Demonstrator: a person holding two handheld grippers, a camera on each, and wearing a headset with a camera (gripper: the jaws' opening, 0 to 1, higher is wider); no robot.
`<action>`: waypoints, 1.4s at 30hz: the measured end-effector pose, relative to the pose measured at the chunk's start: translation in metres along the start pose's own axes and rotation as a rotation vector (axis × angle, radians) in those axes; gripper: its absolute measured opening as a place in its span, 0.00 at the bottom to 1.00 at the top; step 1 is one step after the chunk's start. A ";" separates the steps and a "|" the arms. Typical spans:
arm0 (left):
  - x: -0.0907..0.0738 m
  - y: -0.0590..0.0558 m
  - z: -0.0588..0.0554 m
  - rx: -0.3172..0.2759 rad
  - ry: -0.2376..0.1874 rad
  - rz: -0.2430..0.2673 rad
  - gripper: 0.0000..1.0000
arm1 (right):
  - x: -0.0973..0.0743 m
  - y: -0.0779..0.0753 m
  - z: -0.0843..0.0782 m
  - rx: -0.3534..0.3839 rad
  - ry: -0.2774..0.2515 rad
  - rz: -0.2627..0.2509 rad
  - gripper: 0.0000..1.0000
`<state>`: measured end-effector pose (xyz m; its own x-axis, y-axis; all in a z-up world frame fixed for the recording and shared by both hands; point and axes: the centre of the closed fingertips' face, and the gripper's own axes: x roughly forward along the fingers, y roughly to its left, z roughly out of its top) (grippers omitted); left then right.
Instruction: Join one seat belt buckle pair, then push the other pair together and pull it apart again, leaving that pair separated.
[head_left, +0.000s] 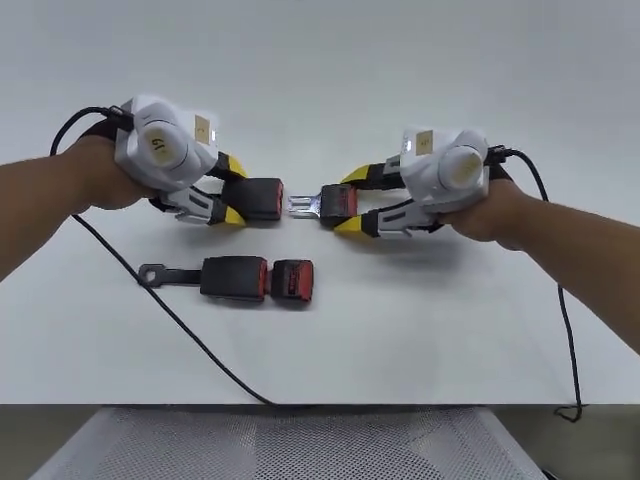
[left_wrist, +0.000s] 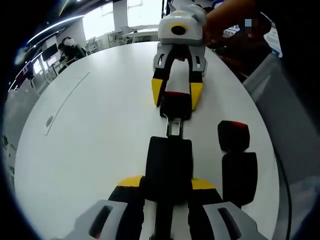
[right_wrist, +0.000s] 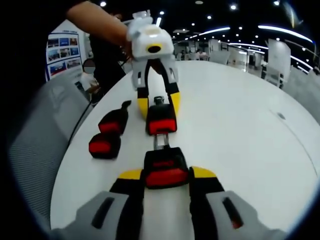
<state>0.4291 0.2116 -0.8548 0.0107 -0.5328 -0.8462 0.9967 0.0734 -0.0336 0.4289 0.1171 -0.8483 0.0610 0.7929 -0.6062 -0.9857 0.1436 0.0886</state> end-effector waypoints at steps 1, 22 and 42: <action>0.000 0.000 0.000 0.001 0.001 0.000 0.34 | 0.002 0.000 0.002 -0.001 -0.002 0.002 0.36; 0.000 -0.001 0.001 0.032 0.015 -0.009 0.34 | 0.023 0.001 0.016 0.020 0.027 -0.005 0.35; 0.002 0.001 0.001 0.052 0.031 -0.024 0.33 | 0.036 0.006 0.023 0.071 0.074 -0.035 0.35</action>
<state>0.4303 0.2097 -0.8560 -0.0147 -0.5078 -0.8614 0.9995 0.0170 -0.0271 0.4293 0.1605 -0.8513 0.0808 0.7410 -0.6666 -0.9694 0.2139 0.1203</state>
